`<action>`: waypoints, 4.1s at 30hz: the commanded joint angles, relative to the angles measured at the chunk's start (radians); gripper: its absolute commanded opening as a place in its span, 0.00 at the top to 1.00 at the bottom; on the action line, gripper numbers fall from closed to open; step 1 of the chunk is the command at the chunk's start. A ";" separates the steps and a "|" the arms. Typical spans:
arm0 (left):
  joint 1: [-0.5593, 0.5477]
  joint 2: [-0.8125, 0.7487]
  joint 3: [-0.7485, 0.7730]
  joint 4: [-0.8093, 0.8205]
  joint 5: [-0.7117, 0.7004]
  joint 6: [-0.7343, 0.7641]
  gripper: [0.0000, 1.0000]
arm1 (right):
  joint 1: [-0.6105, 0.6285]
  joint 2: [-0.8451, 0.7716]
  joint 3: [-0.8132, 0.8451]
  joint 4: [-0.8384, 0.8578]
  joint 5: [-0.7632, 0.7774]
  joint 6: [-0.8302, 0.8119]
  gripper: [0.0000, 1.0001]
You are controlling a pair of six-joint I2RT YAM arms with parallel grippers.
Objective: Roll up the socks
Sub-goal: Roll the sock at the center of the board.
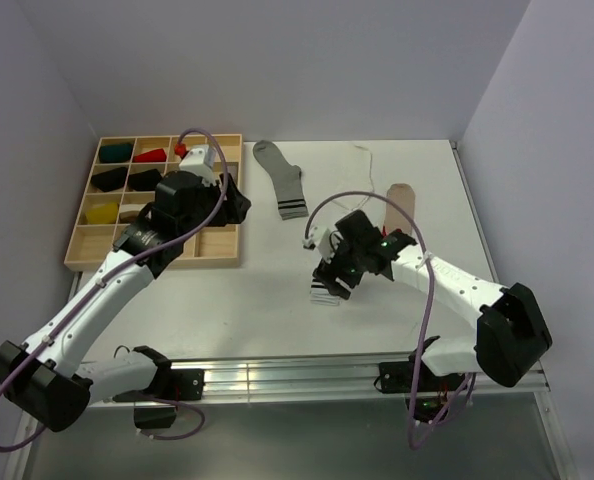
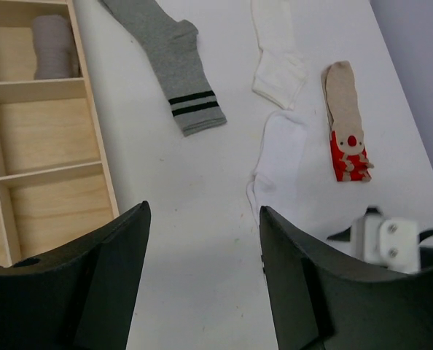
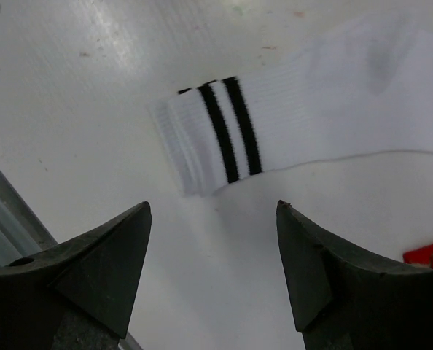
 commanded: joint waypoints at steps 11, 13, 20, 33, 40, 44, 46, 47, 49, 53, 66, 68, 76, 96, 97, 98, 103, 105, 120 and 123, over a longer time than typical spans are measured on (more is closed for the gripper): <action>0.074 -0.075 0.008 0.052 -0.038 -0.029 0.33 | 0.215 0.109 -0.089 0.135 0.143 -0.074 0.27; 0.078 -0.072 -0.001 0.066 -0.029 -0.027 0.33 | 0.226 0.145 -0.091 0.139 0.155 -0.075 0.29; 0.082 -0.064 -0.033 0.103 0.002 -0.035 0.34 | 0.254 0.205 -0.094 0.161 0.194 -0.074 0.34; 0.082 -0.033 -0.105 0.167 0.031 -0.056 0.35 | 0.258 0.218 -0.117 0.159 0.207 -0.052 0.57; 0.073 -0.022 -0.151 0.201 0.025 -0.069 0.36 | 0.252 0.220 -0.089 0.145 0.172 -0.045 0.73; 0.052 -0.021 -0.215 0.278 0.017 -0.090 0.39 | 0.231 0.209 -0.017 0.086 0.067 -0.042 0.78; 0.027 -0.022 -0.254 0.311 -0.006 -0.107 0.41 | 0.209 0.215 0.009 0.035 0.005 -0.039 0.79; 0.016 -0.026 -0.269 0.333 -0.012 -0.110 0.41 | 0.199 0.228 0.033 0.017 -0.059 -0.037 0.79; -0.011 -0.035 -0.303 0.408 -0.024 -0.128 0.44 | 0.177 0.249 0.061 -0.037 -0.115 -0.034 0.81; -0.030 -0.071 -0.436 0.551 -0.037 -0.167 0.54 | 0.070 0.315 0.150 -0.144 -0.263 -0.028 0.82; -0.134 0.006 -0.677 0.980 0.109 -0.073 0.68 | -0.125 0.708 0.397 -0.433 -0.613 -0.115 0.84; -0.157 0.063 -0.686 1.031 0.161 -0.040 0.68 | -0.147 0.760 0.429 -0.483 -0.656 -0.147 0.84; -0.290 0.270 -0.599 1.062 0.197 0.082 0.57 | -0.199 0.835 0.462 -0.553 -0.690 -0.190 0.84; -0.395 0.527 -0.521 1.145 0.255 0.131 0.51 | -0.219 0.909 0.512 -0.620 -0.701 -0.221 0.83; -0.396 0.530 -0.518 1.143 0.250 0.129 0.51 | -0.219 0.909 0.512 -0.619 -0.702 -0.218 0.83; -0.396 0.534 -0.518 1.143 0.252 0.126 0.51 | -0.219 0.909 0.512 -0.616 -0.699 -0.215 0.84; -0.396 0.551 -0.521 1.161 0.255 0.109 0.53 | -0.219 0.907 0.511 -0.599 -0.690 -0.197 0.84; -0.396 0.565 -0.521 1.168 0.261 0.102 0.54 | -0.219 0.906 0.509 -0.591 -0.687 -0.190 0.83; -0.396 0.622 -0.542 1.201 0.282 -0.006 0.84 | -0.220 0.870 0.480 -0.499 -0.639 -0.109 0.84; -0.396 0.631 -0.550 1.206 0.292 -0.035 0.90 | -0.222 0.858 0.471 -0.473 -0.626 -0.088 0.84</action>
